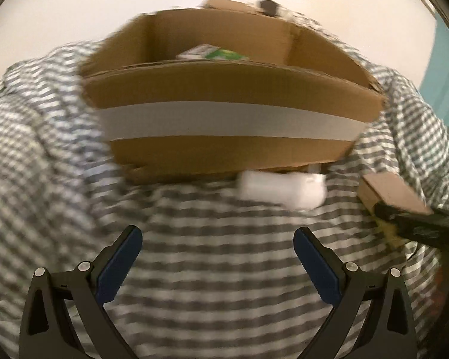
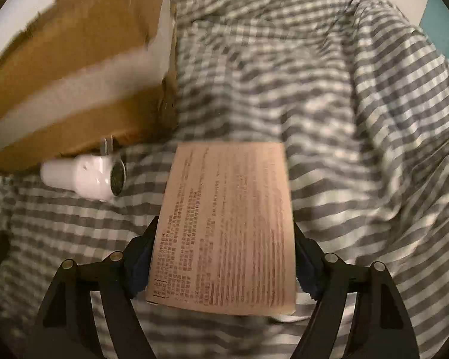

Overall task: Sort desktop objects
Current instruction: 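Grasp the white bottle with left tool while right tool grasps the leaflet, then carry bottle and leaflet into the cardboard box and open both tools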

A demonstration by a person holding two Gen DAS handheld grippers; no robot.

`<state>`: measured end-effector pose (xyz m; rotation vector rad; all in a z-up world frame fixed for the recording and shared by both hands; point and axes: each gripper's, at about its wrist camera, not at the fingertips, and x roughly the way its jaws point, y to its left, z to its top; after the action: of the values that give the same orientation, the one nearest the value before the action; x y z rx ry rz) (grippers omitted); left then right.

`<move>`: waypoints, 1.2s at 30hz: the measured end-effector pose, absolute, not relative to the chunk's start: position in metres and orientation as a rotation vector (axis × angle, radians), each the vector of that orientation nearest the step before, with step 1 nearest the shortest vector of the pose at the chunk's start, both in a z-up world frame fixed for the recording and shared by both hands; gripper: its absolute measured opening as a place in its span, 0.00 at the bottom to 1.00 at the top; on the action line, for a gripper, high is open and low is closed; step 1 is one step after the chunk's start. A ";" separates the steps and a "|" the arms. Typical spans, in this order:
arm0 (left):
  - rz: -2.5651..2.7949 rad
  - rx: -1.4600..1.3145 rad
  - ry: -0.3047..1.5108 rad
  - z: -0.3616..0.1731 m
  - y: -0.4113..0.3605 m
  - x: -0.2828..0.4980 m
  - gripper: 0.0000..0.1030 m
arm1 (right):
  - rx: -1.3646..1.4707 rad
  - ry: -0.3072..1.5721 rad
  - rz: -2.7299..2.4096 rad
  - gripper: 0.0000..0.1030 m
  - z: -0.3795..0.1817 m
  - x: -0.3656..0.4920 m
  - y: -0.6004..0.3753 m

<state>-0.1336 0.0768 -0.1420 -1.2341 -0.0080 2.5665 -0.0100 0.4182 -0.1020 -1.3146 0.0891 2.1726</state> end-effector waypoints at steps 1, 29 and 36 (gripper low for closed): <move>2.548 -1.216 0.004 -0.145 0.091 -0.137 1.00 | -1.294 0.079 2.194 0.75 -0.092 -0.002 0.421; 2.437 -1.175 0.130 -0.167 0.149 -0.145 0.97 | -1.202 0.250 2.309 0.75 -0.073 0.037 0.435; 2.462 -1.029 0.169 -0.098 0.110 -0.112 0.97 | -1.175 0.229 2.352 0.75 -0.052 0.052 0.395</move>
<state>-0.1117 0.1101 -0.0979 -1.0289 0.1686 2.4625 0.0522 0.3951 -0.0518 -1.1751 0.2290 2.3518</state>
